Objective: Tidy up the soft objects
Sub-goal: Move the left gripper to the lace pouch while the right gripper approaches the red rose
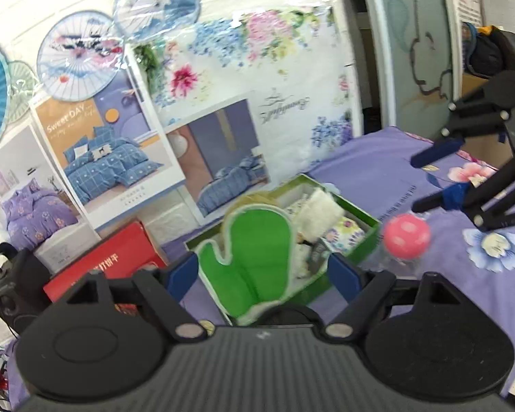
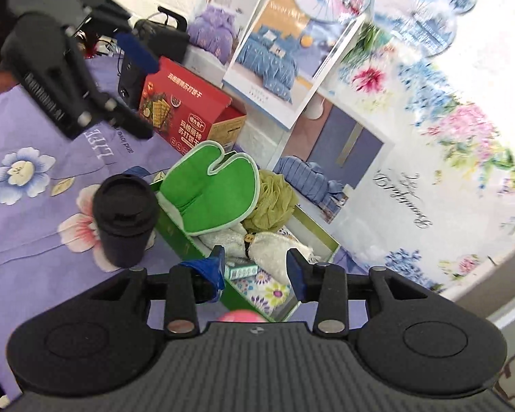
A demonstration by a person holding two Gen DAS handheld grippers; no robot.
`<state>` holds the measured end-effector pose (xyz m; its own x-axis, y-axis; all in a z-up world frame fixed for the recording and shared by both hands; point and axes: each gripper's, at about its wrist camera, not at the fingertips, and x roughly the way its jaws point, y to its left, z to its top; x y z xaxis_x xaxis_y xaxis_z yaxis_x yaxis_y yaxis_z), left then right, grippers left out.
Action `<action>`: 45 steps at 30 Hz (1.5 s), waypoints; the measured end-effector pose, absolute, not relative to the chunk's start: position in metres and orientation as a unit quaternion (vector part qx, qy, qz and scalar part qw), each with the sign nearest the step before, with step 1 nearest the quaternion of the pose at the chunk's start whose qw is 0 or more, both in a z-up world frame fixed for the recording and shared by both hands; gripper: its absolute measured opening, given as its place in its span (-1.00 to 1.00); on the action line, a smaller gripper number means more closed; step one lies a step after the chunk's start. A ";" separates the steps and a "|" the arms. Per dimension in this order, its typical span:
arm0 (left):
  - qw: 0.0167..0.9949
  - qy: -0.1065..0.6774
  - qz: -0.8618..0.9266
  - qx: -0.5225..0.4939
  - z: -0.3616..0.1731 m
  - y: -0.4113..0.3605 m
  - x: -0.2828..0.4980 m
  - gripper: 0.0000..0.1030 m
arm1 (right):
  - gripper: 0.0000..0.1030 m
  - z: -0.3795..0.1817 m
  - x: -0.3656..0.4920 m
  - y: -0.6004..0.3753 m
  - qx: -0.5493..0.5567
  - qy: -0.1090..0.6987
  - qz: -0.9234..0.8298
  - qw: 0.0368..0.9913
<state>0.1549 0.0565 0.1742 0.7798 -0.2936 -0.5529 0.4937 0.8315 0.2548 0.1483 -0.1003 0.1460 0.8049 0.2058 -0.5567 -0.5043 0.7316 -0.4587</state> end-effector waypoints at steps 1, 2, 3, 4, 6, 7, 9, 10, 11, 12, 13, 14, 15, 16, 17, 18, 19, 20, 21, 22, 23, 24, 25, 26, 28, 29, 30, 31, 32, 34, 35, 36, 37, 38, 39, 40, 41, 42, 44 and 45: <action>0.922 0.251 -0.217 0.197 0.171 0.055 0.142 0.64 | -0.54 0.145 0.140 -0.103 -0.307 0.241 0.197 0.899; 0.921 0.250 -0.221 0.200 0.168 0.053 0.130 0.64 | -0.53 0.144 0.132 -0.104 -0.304 0.242 0.195 0.901; 0.921 0.246 -0.225 0.202 0.164 0.051 0.119 0.64 | -0.53 0.142 0.125 -0.106 -0.301 0.244 0.193 0.902; 0.920 0.245 -0.227 0.204 0.160 0.049 0.108 0.65 | -0.52 0.138 0.119 -0.109 -0.296 0.246 0.191 0.903; 0.919 0.243 -0.234 0.205 0.151 0.046 0.090 0.65 | -0.51 0.130 0.106 -0.112 -0.285 0.251 0.192 0.905; 0.918 0.245 -0.238 0.201 0.146 0.044 0.084 0.65 | -0.50 0.125 0.100 -0.114 -0.277 0.254 0.193 0.906; 0.916 0.252 -0.245 0.194 0.137 0.042 0.072 0.65 | -0.50 0.114 0.090 -0.116 -0.256 0.259 0.192 0.911; 0.915 0.254 -0.247 0.192 0.132 0.041 0.068 0.65 | -0.49 0.107 0.086 -0.119 -0.244 0.261 0.192 0.914; 0.915 0.257 -0.248 0.189 0.127 0.040 0.065 0.65 | -0.48 0.100 0.083 -0.122 -0.229 0.264 0.190 0.918; 0.913 0.263 -0.250 0.186 0.121 0.040 0.064 0.65 | -0.48 0.092 0.080 -0.125 -0.211 0.267 0.188 0.921; 0.912 0.269 -0.251 0.181 0.116 0.040 0.063 0.65 | -0.47 0.084 0.077 -0.127 -0.193 0.273 0.185 0.924; 0.911 0.275 -0.252 0.175 0.111 0.040 0.063 0.65 | -0.46 0.075 0.076 -0.129 -0.177 0.278 0.180 0.927; 0.910 0.280 -0.254 0.170 0.106 0.040 0.064 0.65 | -0.46 0.067 0.073 -0.131 -0.163 0.280 0.174 0.930; 0.909 0.286 -0.255 0.165 0.100 0.040 0.065 0.65 | -0.45 0.059 0.071 -0.133 -0.149 0.281 0.169 0.933; 0.908 0.292 -0.252 0.161 0.095 0.040 0.066 0.65 | -0.45 0.051 0.070 -0.135 -0.132 0.284 0.166 0.935; 0.909 0.300 -0.245 0.157 0.089 0.040 0.067 0.65 | -0.45 0.044 0.069 -0.138 -0.115 0.287 0.159 0.938; 0.910 0.306 -0.237 0.151 0.083 0.041 0.068 0.65 | -0.44 0.036 0.065 -0.140 -0.097 0.285 0.145 0.943; 0.911 0.311 -0.228 0.143 0.077 0.043 0.068 0.65 | -0.43 0.029 0.061 -0.142 -0.083 0.280 0.131 0.947; 0.915 0.319 -0.211 0.131 0.070 0.045 0.067 0.65 | -0.43 0.022 0.056 -0.144 -0.069 0.273 0.117 0.952; 0.919 0.325 -0.190 0.118 0.063 0.048 0.065 0.65 | -0.42 0.014 0.050 -0.146 -0.050 0.266 0.101 0.957; 0.922 0.334 -0.165 0.104 0.056 0.051 0.063 0.65 | -0.42 0.007 0.044 -0.148 -0.026 0.261 0.089 0.961; 0.924 0.343 -0.143 0.092 0.049 0.053 0.060 0.65 | -0.41 0.000 0.039 -0.150 -0.002 0.257 0.084 0.963; 0.926 0.347 -0.127 0.080 0.042 0.055 0.054 0.65 | -0.41 -0.006 0.035 -0.152 0.021 0.256 0.082 0.963; 0.927 0.348 -0.116 0.076 0.037 0.056 0.048 0.65 | -0.40 -0.011 0.033 -0.151 0.036 0.258 0.080 0.962; 0.928 0.354 -0.102 0.062 0.028 0.058 0.036 0.65 | -0.39 -0.017 0.036 -0.149 0.040 0.262 0.074 0.961; 0.926 0.358 -0.102 0.055 0.025 0.058 0.031 0.65 | -0.38 -0.017 0.040 -0.146 0.031 0.263 0.069 0.962; 0.925 0.360 -0.107 0.050 0.023 0.057 0.027 0.65 | -0.38 -0.017 0.047 -0.142 0.020 0.266 0.067 0.961; 0.923 0.363 -0.117 0.049 0.022 0.055 0.023 0.65 | -0.38 -0.018 0.054 -0.136 0.007 0.273 0.069 0.960; 0.920 0.366 -0.130 0.053 0.022 0.052 0.020 0.65 | -0.37 -0.017 0.062 -0.131 -0.004 0.278 0.077 0.958; 0.917 0.361 -0.156 0.071 0.021 0.043 0.016 0.65 | -0.36 -0.019 0.075 -0.122 -0.013 0.275 0.094 0.957; 0.916 0.359 -0.160 0.080 0.022 0.038 0.015 0.65 | -0.35 -0.021 0.083 -0.119 -0.010 0.279 0.100 0.955; 0.916 0.357 -0.164 0.086 0.021 0.035 0.015 0.65 | -0.35 -0.024 0.091 -0.116 -0.008 0.285 0.104 0.953; 0.914 0.355 -0.172 0.089 0.020 0.032 0.016 0.65 | -0.34 -0.026 0.098 -0.114 -0.009 0.291 0.105 0.951; 0.912 0.355 -0.183 0.092 0.019 0.028 0.018 0.65 | -0.34 -0.030 0.104 -0.112 -0.013 0.297 0.104 0.949; 0.909 0.357 -0.194 0.098 0.017 0.024 0.021 0.65 | -0.34 -0.033 0.110 -0.111 -0.016 0.306 0.103 0.946; 0.905 0.358 -0.206 0.105 0.014 0.019 0.024 0.65 | -0.33 -0.037 0.115 -0.110 -0.018 0.316 0.102 0.943; 0.900 0.359 -0.220 0.116 0.011 0.014 0.028 0.65 | -0.33 -0.040 0.119 -0.110 -0.019 0.322 0.099 0.941; 0.894 0.358 -0.237 0.126 0.007 0.008 0.031 0.65 | -0.33 -0.043 0.121 -0.111 -0.021 0.327 0.097 0.940; 0.881 0.359 -0.277 0.138 0.000 -0.001 0.038 0.65 | -0.32 -0.048 0.123 -0.114 -0.032 0.338 0.091 0.936; 0.872 0.363 -0.296 0.142 -0.004 -0.005 0.043 0.65 | -0.32 -0.050 0.124 -0.117 -0.039 0.342 0.087 0.935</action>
<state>0.0426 -0.0052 -0.0040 0.5604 -0.4132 -0.7178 0.6202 0.7838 0.0330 0.1237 -0.1166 -0.0502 0.7515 0.1361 -0.6455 -0.1893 0.9818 -0.0134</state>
